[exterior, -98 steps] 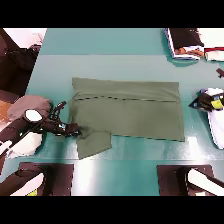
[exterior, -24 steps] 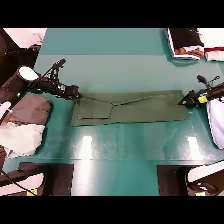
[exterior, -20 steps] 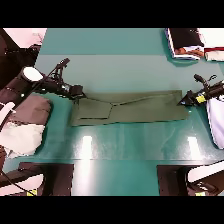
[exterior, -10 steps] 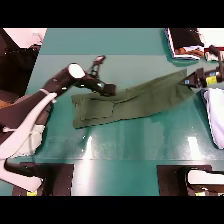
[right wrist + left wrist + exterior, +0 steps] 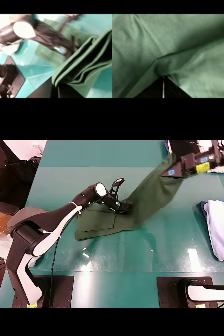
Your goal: Fold the shirts.
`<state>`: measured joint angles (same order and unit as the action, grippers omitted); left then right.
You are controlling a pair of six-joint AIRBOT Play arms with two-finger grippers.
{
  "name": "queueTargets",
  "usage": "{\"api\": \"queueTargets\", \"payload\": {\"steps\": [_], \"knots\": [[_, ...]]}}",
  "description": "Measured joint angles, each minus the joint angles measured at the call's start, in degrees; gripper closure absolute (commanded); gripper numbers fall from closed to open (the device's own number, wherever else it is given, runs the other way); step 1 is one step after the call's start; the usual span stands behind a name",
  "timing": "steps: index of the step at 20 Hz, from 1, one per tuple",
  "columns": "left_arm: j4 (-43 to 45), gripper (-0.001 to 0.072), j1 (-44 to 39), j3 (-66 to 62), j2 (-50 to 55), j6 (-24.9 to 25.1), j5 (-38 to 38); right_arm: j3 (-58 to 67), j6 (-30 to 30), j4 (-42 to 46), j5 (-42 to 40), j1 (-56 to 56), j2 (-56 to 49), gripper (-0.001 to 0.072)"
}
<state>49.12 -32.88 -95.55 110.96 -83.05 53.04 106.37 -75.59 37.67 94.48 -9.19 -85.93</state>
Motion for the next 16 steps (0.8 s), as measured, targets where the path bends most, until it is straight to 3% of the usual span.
{"api": "queueTargets", "payload": {"steps": [9, 16], "knots": [[1.95, 0.0671, 2.4, -0.68, -2.21, -0.57, 0.74, 9.73, -0.83, -0.17, -0.09, -10.91, -6.8, 0.0692], [14.71, 0.0671, 12.66, -0.68, -14.25, -0.66, 9.05, 5.9, 2.23, -0.15, -7.65, -19.3, -8.07, 0.0691]]}}
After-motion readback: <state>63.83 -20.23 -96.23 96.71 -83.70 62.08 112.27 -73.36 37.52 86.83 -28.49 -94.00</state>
